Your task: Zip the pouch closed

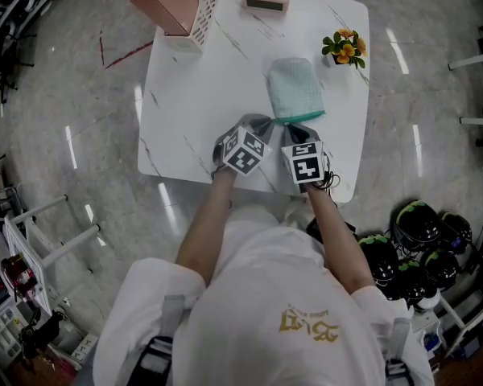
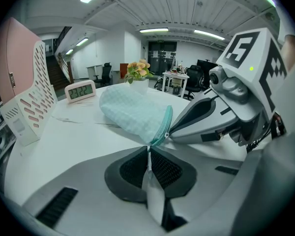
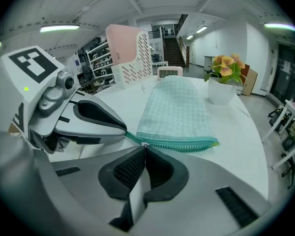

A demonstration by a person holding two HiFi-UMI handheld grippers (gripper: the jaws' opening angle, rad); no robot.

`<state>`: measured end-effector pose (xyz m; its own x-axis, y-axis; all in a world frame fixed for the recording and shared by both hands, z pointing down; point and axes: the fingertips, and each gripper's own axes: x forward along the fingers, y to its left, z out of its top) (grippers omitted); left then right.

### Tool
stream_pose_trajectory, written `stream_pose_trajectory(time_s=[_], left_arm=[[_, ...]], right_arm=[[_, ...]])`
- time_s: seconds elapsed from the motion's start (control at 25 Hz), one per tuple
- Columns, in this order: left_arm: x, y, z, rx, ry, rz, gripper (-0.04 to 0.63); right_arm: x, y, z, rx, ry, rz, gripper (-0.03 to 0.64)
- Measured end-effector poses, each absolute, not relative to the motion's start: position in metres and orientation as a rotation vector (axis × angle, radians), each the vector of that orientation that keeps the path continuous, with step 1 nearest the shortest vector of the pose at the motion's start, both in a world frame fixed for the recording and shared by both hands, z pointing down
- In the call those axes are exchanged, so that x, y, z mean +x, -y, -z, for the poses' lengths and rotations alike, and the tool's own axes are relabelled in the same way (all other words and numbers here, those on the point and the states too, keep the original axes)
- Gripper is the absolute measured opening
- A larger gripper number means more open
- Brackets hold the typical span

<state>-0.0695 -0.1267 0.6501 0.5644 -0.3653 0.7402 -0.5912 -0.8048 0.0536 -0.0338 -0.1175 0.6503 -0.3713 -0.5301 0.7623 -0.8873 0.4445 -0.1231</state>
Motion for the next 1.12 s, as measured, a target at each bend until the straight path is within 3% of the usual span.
stream_pose_trajectory(time_s=[1.12], left_arm=[[-0.1,0.128,-0.653,2.408,0.942,-1.128,0.037]], right_arm=[[0.02,0.112,-0.649,1.341,1.946,-0.792,0.017]])
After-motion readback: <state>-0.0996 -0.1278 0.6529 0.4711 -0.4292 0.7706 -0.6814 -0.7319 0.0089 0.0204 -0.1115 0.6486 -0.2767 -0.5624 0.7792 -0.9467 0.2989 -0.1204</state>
